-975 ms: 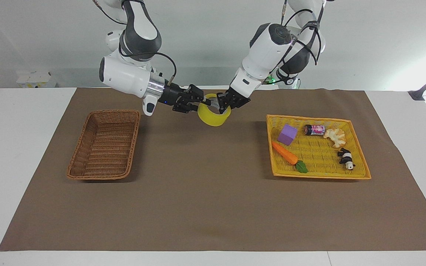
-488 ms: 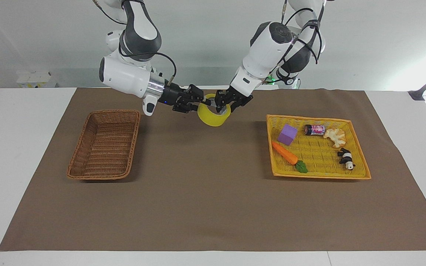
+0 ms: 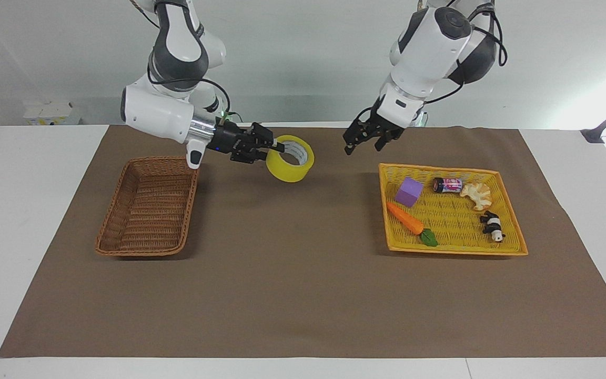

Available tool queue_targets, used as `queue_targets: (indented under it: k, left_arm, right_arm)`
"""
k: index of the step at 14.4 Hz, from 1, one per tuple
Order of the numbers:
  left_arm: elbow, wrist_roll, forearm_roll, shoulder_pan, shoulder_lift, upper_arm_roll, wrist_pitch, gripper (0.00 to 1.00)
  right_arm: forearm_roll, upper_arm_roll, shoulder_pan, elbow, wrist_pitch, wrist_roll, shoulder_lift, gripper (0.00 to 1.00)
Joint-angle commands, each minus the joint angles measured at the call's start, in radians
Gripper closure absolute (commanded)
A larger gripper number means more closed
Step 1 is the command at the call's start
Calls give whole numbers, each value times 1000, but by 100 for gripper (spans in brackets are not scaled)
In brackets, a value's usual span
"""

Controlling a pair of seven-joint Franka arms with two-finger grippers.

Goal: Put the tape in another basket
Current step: 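Open the left gripper and withdraw while the right gripper carries the tape, then lower the tape into the wicker basket and open the right gripper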

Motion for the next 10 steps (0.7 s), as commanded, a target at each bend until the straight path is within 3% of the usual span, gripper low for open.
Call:
queue_targets:
  k: [1,4,7,10]
  left_arm:
    - [-1,90,65,102,-4,-5,-62,1]
    - [-2,289,108,275,-7,-3,-100,1]
    - [-1,497,108,431,-17,-3,-102,1]
    - [-16,639,108,524,-36,-3,-113,1]
  right_arm:
    - [-77,4,-126,-1,-105,-67,-15,100]
    - [-153,4,-266,4,-201,-117,-17,100]
    - [-307,4,-401,12,-290,-222,-4,100]
    - [-424,4,-510,18,-318,-328,60,100]
